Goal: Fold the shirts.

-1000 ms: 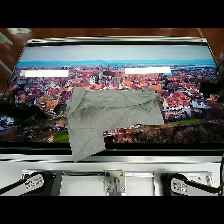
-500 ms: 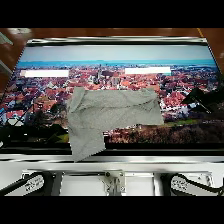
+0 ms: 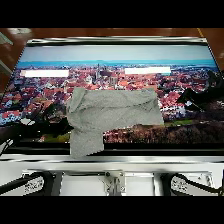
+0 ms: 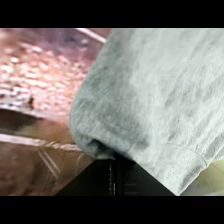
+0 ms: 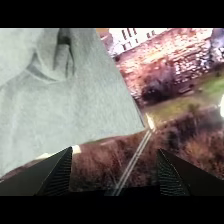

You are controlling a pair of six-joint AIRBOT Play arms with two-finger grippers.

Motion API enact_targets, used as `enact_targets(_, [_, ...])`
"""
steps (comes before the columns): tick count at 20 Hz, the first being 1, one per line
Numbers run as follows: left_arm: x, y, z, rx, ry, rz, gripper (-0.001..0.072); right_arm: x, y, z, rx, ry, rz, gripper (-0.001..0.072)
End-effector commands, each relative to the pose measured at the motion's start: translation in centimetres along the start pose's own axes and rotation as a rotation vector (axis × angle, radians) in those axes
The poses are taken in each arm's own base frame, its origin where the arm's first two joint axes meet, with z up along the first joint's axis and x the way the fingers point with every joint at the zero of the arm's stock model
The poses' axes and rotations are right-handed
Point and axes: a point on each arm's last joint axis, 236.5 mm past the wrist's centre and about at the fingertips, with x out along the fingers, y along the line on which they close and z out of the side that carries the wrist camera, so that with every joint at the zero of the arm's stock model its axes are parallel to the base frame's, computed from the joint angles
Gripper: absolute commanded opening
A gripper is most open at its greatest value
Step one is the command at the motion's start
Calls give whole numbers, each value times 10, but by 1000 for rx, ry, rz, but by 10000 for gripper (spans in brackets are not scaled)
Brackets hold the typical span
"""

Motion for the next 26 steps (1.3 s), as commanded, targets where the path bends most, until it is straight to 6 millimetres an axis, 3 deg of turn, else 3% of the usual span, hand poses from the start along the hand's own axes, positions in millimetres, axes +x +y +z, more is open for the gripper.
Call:
enact_targets(1, [-1,-23,3,38,5,-64,29,26,-7,-28,-40,86,9,646])
enact_targets(3, [-6,-34,1,75,24,-90,29,55,-9,-58,-27,163,58,646])
enact_targets(5, [-14,-45,-1,110,24,-114,29,78,-7,-69,15,175,108,646])
enact_targets(10, [-36,-67,0,176,-28,-150,30,103,-16,-58,136,154,142,646])
enact_targets(18, [-50,-81,-2,216,-55,-175,29,131,-18,-46,224,138,174,646])
enact_targets(23, [-59,-95,7,247,-78,-191,30,154,3,-49,152,138,148,645])
enact_targets(24, [-62,-99,9,260,-78,-198,29,159,8,-46,129,120,139,543])
enact_targets(26, [-69,-110,14,286,-89,-212,30,160,15,-43,114,108,142,49])
